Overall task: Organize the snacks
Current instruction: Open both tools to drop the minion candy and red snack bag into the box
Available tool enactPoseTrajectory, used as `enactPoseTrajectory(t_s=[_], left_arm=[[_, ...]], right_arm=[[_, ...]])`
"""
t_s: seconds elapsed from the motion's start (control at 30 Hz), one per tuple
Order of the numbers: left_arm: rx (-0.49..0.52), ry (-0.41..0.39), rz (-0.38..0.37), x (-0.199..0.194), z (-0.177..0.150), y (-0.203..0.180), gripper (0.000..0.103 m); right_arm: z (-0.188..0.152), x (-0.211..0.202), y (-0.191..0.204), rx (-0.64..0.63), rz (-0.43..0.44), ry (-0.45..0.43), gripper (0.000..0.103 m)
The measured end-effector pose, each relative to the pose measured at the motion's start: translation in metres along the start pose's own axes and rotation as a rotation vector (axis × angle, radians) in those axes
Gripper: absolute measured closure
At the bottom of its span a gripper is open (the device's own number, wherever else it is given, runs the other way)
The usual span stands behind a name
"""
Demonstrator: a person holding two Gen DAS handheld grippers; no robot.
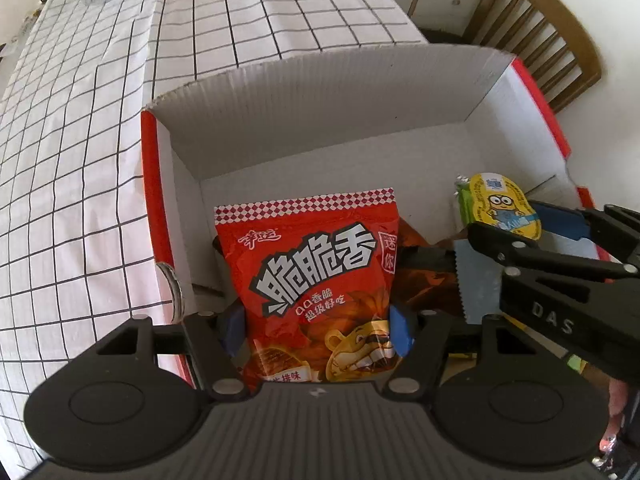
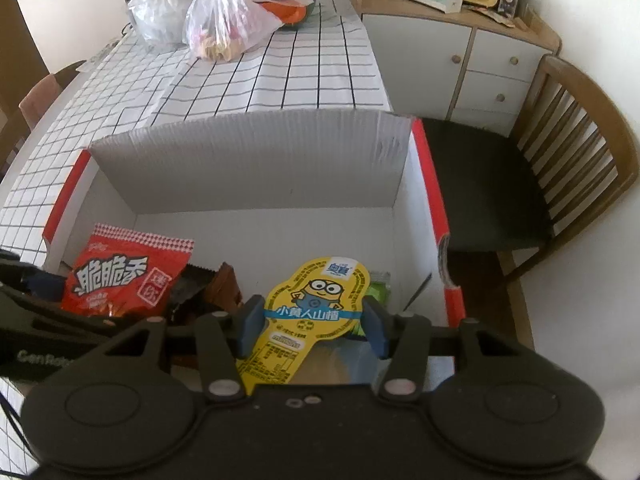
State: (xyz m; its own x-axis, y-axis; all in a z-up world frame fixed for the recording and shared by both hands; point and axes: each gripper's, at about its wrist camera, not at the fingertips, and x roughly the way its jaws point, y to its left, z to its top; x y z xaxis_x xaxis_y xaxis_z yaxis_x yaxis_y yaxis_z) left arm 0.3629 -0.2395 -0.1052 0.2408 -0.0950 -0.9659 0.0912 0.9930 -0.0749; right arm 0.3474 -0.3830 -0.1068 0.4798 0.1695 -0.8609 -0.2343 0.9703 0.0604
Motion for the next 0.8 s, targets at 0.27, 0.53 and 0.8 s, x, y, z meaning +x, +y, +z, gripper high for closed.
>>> enactPoseTrajectory(t_s=[0.27,0.53,0.8], left_arm=[[0.032,-0.001,0.004,0.003,0.000,-0.009,0.035],[0.013,-0.015,-0.015,-0.002,-0.003,-0.003,0.033],[0.004,-0.101,-0.046,-0.030,-0.015,0.002,0.033]], right_arm=[[-0.006,0.000,0.001,0.017,0.007,0.002,0.048],[-0.011,-0.011,-0.002,0.035,-0.004,-0.026,0.040],[-0.018,-0.039,-0.002,0.048,0.017,-0.084,0.033]])
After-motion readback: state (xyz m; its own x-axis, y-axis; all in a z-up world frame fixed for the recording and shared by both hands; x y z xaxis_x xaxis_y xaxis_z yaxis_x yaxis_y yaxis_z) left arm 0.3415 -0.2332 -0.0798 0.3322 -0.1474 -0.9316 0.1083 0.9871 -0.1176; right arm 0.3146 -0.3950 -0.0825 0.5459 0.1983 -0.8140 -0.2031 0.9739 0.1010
